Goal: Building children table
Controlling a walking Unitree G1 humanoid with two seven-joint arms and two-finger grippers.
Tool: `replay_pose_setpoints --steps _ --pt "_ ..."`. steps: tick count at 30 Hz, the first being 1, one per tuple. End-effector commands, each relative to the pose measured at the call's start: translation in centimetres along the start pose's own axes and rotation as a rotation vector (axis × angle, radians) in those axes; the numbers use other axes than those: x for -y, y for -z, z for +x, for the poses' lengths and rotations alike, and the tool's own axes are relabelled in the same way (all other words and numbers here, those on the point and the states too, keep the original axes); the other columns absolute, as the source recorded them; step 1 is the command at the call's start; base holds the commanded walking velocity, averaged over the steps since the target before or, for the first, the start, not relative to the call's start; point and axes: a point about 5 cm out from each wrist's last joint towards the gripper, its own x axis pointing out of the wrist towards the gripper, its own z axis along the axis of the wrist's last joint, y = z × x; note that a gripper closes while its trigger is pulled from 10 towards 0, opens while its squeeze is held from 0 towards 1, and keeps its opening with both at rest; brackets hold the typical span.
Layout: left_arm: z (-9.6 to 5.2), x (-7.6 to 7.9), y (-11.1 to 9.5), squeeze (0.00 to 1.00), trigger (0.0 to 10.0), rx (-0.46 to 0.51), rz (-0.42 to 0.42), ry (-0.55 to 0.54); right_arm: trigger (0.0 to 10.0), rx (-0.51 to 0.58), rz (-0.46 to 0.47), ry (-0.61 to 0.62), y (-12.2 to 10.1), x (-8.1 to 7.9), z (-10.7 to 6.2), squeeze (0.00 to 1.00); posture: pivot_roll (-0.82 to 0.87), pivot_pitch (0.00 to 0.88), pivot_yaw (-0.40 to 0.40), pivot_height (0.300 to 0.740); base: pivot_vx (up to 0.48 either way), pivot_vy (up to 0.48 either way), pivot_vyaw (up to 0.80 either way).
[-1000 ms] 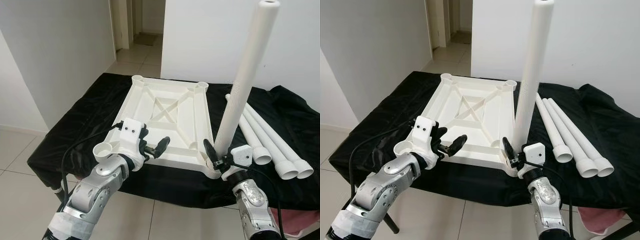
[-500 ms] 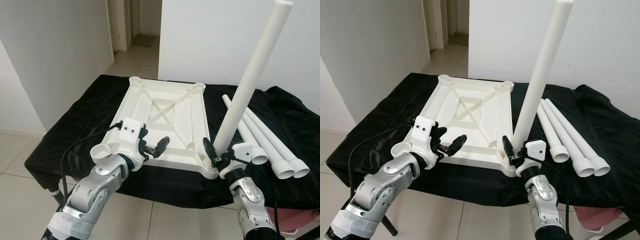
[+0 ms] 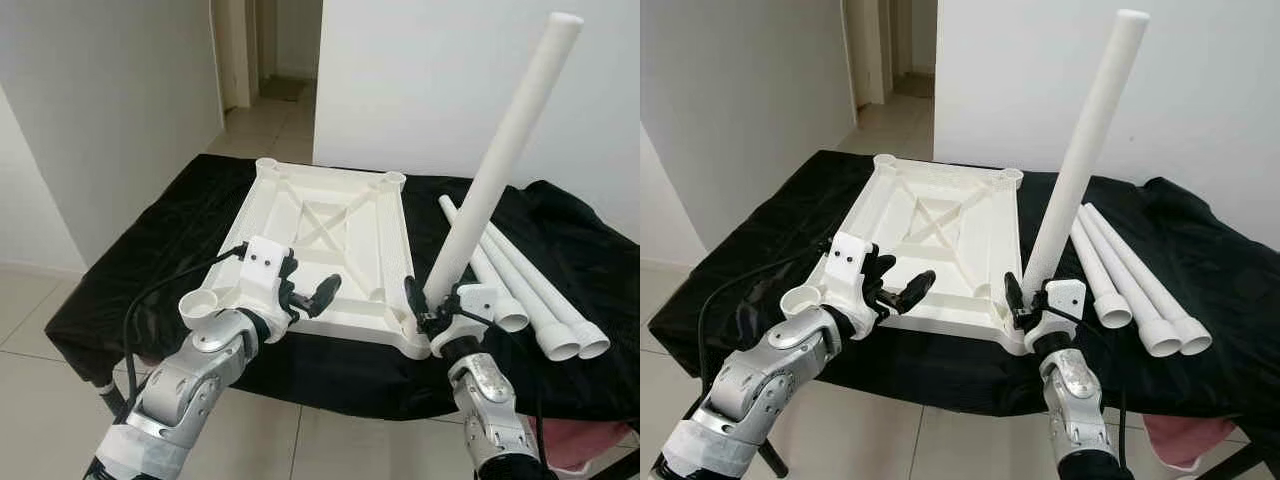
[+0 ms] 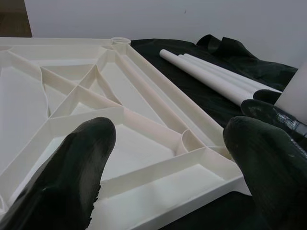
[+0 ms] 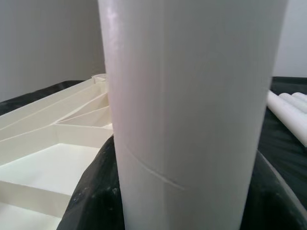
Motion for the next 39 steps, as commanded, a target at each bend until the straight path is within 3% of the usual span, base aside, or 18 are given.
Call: replay_pose_setpoints --steps 1,9,17,22,30,39 --pt "-0.1 1.1 0.2 0.00 10.0 -0.008 0.006 0.137 10.0 -0.239 0.026 0.025 4.6 -0.6 -2.4 0.00 0.01 0.076 0.000 0.740 0.000 0.000 0.00" --pt "-0.3 1.3 0.5 0.00 10.0 -0.016 0.004 0.144 10.0 -0.212 -0.014 0.152 4.2 -1.8 -2.6 0.00 0.01 0.071 -0.009 0.740 0.000 0.000 0.00" --pt "-0.3 1.8 0.8 0.00 10.0 -0.017 -0.003 0.163 10.0 -0.214 0.067 0.392 3.6 -3.9 -2.6 0.00 0.02 0.056 -0.024 0.740 0.000 0.000 0.00" --pt "-0.3 2.0 0.9 0.00 10.0 -0.016 -0.009 0.166 10.0 -0.210 0.083 0.408 3.3 -4.2 -2.4 0.00 0.02 0.047 -0.026 0.740 0.000 0.000 0.00" --pt "-0.3 2.9 1.2 0.00 10.0 -0.010 -0.033 0.187 10.0 -0.141 0.048 0.294 2.5 -5.0 -2.0 0.00 0.02 0.036 -0.031 0.740 0.000 0.000 0.00" --pt "-0.6 4.0 3.1 0.00 10.0 -0.074 0.032 0.234 10.0 -0.131 0.019 0.272 2.1 -4.2 -2.0 0.00 0.02 0.035 -0.031 0.740 0.000 0.000 0.00"
